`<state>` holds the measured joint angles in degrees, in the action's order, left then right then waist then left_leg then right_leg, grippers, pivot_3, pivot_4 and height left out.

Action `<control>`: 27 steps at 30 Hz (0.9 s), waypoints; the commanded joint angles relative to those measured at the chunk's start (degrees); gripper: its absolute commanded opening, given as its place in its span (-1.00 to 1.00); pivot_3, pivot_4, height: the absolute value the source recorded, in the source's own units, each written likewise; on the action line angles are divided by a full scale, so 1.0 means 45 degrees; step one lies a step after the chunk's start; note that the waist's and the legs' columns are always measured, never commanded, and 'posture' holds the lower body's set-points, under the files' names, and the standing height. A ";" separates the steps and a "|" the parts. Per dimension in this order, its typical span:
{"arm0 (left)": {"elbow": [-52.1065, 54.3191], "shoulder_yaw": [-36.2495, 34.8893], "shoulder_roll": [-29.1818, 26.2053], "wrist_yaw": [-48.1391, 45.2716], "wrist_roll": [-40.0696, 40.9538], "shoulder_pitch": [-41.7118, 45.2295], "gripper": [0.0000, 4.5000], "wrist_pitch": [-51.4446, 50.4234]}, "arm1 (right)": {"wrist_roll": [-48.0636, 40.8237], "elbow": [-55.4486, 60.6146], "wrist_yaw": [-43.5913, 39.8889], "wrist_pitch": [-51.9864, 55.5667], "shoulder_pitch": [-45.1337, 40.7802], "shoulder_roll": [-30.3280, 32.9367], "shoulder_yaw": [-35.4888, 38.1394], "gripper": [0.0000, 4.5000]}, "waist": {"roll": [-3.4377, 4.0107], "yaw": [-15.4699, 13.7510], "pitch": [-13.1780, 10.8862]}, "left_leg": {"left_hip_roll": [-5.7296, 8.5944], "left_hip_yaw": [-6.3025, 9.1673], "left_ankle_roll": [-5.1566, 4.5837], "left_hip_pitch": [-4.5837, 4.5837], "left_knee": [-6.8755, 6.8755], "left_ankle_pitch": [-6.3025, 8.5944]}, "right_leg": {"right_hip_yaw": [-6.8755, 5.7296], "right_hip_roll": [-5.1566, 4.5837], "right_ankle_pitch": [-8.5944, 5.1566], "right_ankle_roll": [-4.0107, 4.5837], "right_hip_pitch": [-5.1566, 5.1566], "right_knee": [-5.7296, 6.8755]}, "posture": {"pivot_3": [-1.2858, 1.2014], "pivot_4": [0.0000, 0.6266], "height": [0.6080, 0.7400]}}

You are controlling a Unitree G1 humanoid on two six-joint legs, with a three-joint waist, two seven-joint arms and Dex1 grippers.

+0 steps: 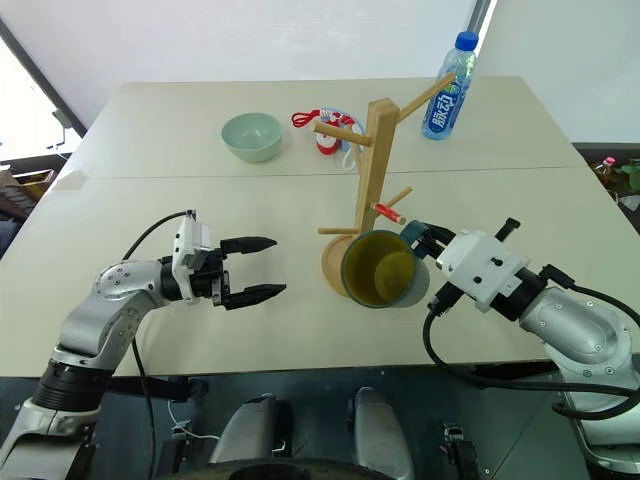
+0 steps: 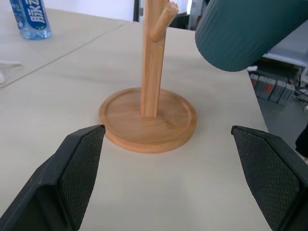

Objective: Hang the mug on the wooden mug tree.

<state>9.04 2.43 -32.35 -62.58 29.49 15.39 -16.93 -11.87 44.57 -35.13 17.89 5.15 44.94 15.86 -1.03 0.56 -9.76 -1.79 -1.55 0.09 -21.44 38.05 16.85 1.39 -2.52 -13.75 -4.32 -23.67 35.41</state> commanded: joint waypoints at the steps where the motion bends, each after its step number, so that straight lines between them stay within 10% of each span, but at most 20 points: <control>1: 0.0466 -0.0551 -0.0020 -0.0191 0.0859 0.0398 1.00 -0.0343 | -0.0179 0.0757 0.0033 0.0423 -0.0273 0.0110 0.0226 -0.99 | -0.0002 0.0003 0.0000 | 0.0001 0.0000 0.0000 0.0002 0.0000 0.0000 | 0.0000 -0.0001 0.0000 0.0000 0.0002 0.0000 | 0.03 -0.52 1.00; 27: 0.2442 -0.1336 -0.0399 0.0342 0.3502 0.1672 1.00 -0.2862 | -0.0032 0.0342 0.0277 0.2650 -0.2589 0.0020 -0.1433 -0.99 | -0.0014 0.0022 -0.0007 | 0.0007 -0.0001 0.0000 -0.0002 0.0000 0.0000 | 0.0000 -0.0001 0.0000 -0.0001 0.0000 -0.0003 | 0.03 -0.52 1.00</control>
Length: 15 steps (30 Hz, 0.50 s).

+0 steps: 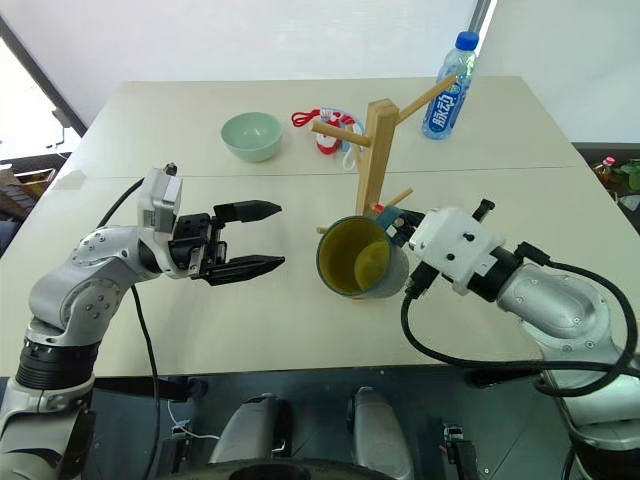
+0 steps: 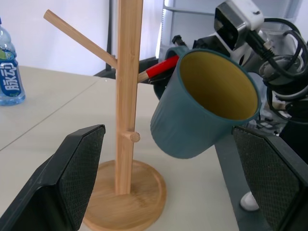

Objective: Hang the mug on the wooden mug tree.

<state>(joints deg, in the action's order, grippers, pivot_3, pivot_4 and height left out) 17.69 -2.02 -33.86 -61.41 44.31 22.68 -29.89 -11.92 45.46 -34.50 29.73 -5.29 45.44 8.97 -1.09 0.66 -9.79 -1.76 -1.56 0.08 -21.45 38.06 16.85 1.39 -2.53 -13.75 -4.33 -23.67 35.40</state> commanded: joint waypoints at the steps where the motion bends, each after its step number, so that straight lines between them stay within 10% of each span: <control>1: 0.0559 -0.0345 -0.0060 0.0116 0.0236 0.0029 1.00 0.0021 | -0.0068 0.0134 0.0148 0.0055 -0.0313 -0.0126 0.0106 -0.85 | 0.0000 0.0001 0.0000 | 0.0000 0.0000 0.0000 -0.0001 0.0000 0.0000 | 0.0000 0.0000 0.0000 0.0000 0.0000 0.0000 | 0.03 -0.52 1.00; 7: 0.0552 -0.0308 -0.0048 0.0174 0.0248 -0.0017 1.00 0.0047 | 0.0194 0.0155 0.0251 -0.0208 -0.0401 -0.0073 0.0248 0.25 | 0.0000 0.0005 0.0000 | 0.0000 -0.0001 0.0000 0.0000 0.0000 0.0000 | 0.0000 0.0000 0.0000 0.0000 -0.0001 -0.0001 | 0.03 -0.52 1.00; 15: -0.0744 -0.0278 0.0198 0.1351 -0.0832 -0.0197 1.00 0.0190 | -0.1434 -0.0673 0.0236 -0.1103 0.1744 -0.1892 0.3511 0.25 | -0.0012 -0.0047 0.0002 | 0.0007 -0.0003 0.0000 -0.0002 0.0000 0.0000 | -0.0016 0.0000 -0.0001 -0.0002 0.0022 -0.0016 | 0.03 -0.52 1.00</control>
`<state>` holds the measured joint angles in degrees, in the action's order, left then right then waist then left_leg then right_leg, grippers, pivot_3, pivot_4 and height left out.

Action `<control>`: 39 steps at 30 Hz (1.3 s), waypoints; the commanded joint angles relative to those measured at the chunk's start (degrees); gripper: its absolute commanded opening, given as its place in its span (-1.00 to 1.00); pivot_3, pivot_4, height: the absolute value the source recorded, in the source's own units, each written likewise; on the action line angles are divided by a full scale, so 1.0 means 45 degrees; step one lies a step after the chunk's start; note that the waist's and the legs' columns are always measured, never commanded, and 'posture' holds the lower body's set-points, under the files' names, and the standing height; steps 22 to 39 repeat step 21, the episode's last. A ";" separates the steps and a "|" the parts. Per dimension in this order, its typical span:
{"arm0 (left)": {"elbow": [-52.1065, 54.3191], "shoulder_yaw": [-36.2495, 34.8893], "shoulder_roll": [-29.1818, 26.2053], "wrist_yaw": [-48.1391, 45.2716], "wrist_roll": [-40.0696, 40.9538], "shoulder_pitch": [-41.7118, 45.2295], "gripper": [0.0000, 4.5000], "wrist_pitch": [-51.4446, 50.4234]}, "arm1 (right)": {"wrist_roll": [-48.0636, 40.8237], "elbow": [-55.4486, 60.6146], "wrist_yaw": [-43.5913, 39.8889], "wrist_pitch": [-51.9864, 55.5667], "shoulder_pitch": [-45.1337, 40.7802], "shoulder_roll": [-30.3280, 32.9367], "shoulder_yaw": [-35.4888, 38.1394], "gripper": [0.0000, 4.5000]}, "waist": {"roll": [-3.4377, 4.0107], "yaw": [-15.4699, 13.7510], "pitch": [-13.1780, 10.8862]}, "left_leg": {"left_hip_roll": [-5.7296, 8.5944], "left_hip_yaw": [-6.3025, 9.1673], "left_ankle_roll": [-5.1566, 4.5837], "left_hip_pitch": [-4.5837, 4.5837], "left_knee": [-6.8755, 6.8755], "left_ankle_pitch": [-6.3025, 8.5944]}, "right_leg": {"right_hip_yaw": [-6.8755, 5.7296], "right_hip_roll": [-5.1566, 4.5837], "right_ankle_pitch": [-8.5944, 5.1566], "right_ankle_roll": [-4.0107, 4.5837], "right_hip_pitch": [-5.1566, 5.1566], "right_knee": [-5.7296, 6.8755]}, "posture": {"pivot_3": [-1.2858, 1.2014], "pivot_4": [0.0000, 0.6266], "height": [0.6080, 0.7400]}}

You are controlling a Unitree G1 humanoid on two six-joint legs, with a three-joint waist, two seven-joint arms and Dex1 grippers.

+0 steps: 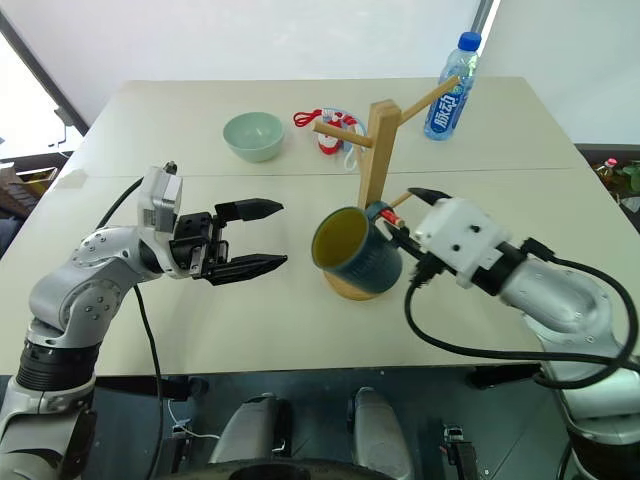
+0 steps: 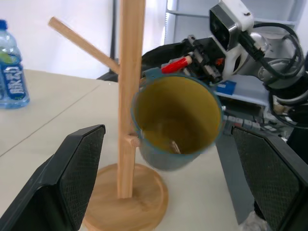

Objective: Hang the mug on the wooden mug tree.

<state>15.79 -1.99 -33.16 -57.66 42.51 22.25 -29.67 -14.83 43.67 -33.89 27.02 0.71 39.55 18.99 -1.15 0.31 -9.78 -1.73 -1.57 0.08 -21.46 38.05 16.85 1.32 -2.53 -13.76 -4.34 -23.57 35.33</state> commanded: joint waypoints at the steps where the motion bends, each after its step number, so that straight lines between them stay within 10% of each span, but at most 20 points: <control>1: -0.0593 -0.0474 0.0226 0.0873 -0.0570 -0.0213 1.00 0.0328 | -0.1081 -0.0583 0.0078 -0.0765 0.0883 -0.1077 0.1647 0.25 | -0.0001 0.0052 0.0000 | -0.0001 0.0001 0.0000 0.0000 0.0000 0.0000 | 0.0008 -0.0003 0.0001 -0.0001 -0.0006 0.0002 | 0.03 -0.52 1.00; 14: -0.3640 -0.1679 0.2550 0.5684 -0.4047 -0.1920 1.00 0.3572 | -0.0523 -0.6169 0.1013 -0.4616 0.1829 -0.4842 0.0445 0.25 | 0.0008 0.0134 0.0006 | -0.0017 0.0003 0.0001 0.0031 -0.0001 -0.0001 | 0.0016 0.0000 0.0006 0.0004 -0.0003 0.0031 | 0.03 -0.52 1.00; 39: -0.3526 -0.1728 0.3222 0.6618 -0.4603 -0.2809 1.00 0.4243 | -0.0502 -0.8227 0.1126 -0.5372 0.0350 -0.4826 -0.0221 0.25 | 0.0009 0.0070 0.0006 | -0.0021 0.0002 0.0001 0.0012 -0.0003 -0.0001 | 0.0017 -0.0029 0.0007 0.0002 -0.0017 0.0033 | 0.03 -0.52 1.00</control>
